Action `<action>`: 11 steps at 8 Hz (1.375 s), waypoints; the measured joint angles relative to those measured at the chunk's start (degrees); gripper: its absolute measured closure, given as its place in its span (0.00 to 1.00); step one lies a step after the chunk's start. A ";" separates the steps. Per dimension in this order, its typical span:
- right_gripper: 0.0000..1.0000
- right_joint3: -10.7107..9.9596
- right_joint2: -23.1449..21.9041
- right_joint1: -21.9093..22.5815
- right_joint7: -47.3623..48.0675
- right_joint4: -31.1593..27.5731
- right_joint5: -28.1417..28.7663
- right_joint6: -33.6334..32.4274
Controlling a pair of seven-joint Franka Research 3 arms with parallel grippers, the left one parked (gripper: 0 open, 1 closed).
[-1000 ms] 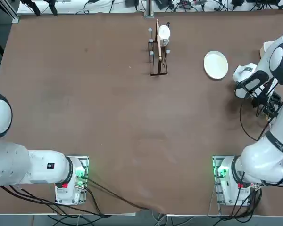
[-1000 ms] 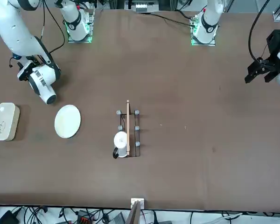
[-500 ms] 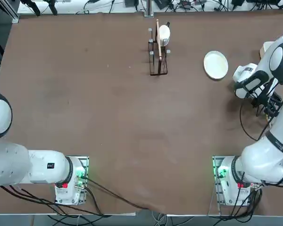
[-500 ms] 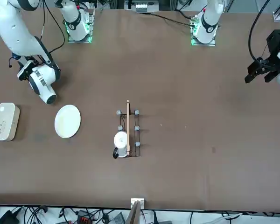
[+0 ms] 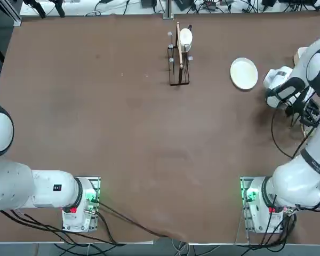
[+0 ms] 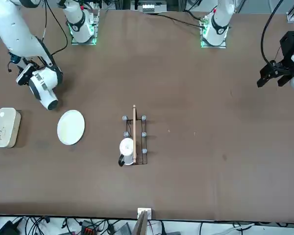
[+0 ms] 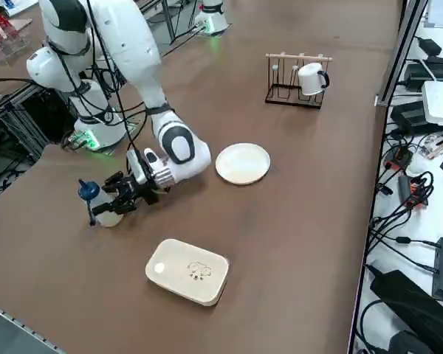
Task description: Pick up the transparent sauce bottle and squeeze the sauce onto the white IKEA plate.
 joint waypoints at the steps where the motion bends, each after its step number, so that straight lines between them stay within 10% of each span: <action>1: 0.57 0.60 -2.82 1.15 -1.68 0.84 -0.01 -0.70; 11: 0.57 7.90 -3.00 19.56 -31.05 22.92 8.82 1.97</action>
